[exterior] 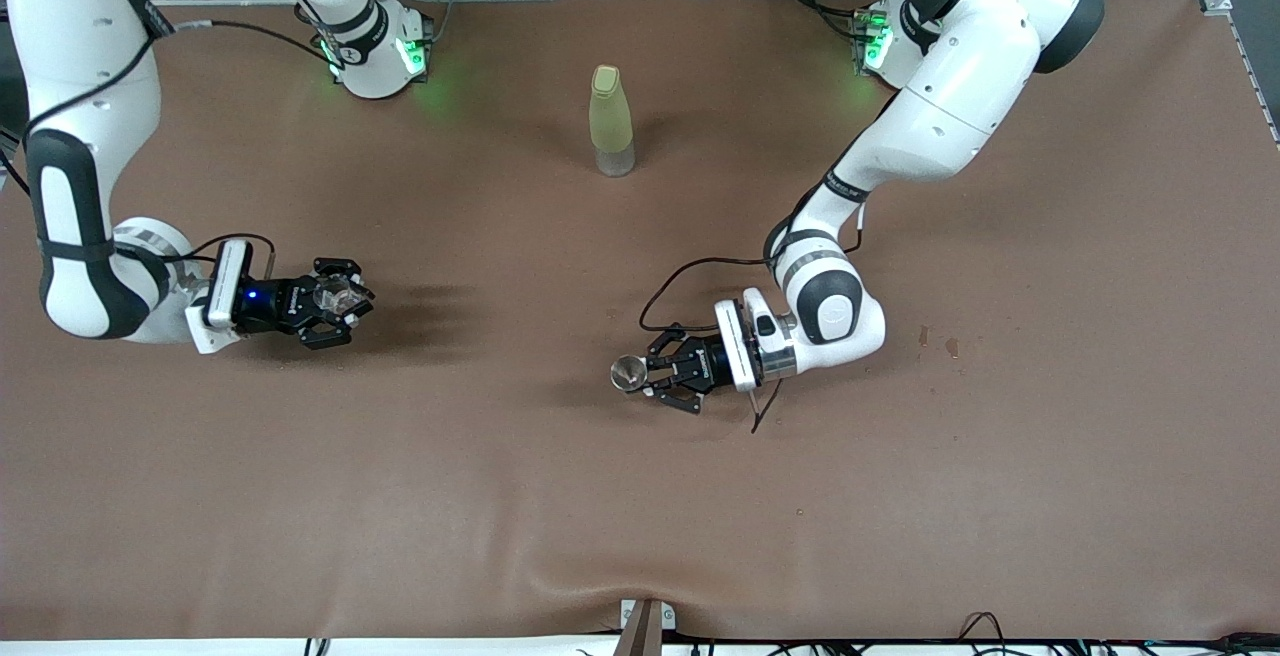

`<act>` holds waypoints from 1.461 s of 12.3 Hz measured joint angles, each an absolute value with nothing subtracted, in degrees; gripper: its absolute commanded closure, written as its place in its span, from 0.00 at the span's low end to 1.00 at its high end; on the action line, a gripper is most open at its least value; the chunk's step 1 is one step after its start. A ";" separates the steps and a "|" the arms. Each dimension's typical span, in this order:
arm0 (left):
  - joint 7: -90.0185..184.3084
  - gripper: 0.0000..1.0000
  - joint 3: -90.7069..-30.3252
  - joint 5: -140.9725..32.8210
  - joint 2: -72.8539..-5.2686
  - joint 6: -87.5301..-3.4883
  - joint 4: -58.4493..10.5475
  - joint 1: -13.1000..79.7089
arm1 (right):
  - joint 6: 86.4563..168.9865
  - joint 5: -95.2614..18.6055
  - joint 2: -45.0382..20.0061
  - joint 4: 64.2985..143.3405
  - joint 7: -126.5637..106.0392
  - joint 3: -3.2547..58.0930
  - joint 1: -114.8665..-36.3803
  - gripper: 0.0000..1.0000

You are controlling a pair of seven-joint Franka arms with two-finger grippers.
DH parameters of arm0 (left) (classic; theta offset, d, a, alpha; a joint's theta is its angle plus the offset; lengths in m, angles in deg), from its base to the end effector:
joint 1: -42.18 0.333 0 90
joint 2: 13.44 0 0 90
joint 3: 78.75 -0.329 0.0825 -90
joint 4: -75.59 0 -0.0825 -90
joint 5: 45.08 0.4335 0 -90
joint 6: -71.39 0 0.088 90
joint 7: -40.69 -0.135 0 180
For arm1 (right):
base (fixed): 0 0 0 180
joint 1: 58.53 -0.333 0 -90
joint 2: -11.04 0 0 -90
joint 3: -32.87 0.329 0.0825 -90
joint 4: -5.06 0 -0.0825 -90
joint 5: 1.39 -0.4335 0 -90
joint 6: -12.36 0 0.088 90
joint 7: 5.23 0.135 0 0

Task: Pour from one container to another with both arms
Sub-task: 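Bring the cup and the jigger together, cup above the jigger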

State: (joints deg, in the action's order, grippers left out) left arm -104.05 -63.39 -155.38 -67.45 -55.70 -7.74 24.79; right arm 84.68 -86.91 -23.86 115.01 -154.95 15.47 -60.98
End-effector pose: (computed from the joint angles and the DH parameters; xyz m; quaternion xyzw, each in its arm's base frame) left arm 0.6628 -0.4403 0.1279 0.5743 -0.4580 0.5214 0.4342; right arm 0.6051 0.0079 0.1947 -0.4630 -0.5179 -0.5197 0.4973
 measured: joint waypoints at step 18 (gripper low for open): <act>-111.32 1.00 -63.19 -160.23 -69.18 -54.18 -7.87 19.85 | 118.80 -116.28 -9.69 125.03 -142.05 23.17 -85.71 1.00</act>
State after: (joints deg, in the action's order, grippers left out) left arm -111.32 -63.19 -160.23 -69.18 -54.18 -7.87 19.85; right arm 118.80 -116.28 -9.69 125.03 -142.05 23.17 -85.71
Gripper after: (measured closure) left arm 0.789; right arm 0.833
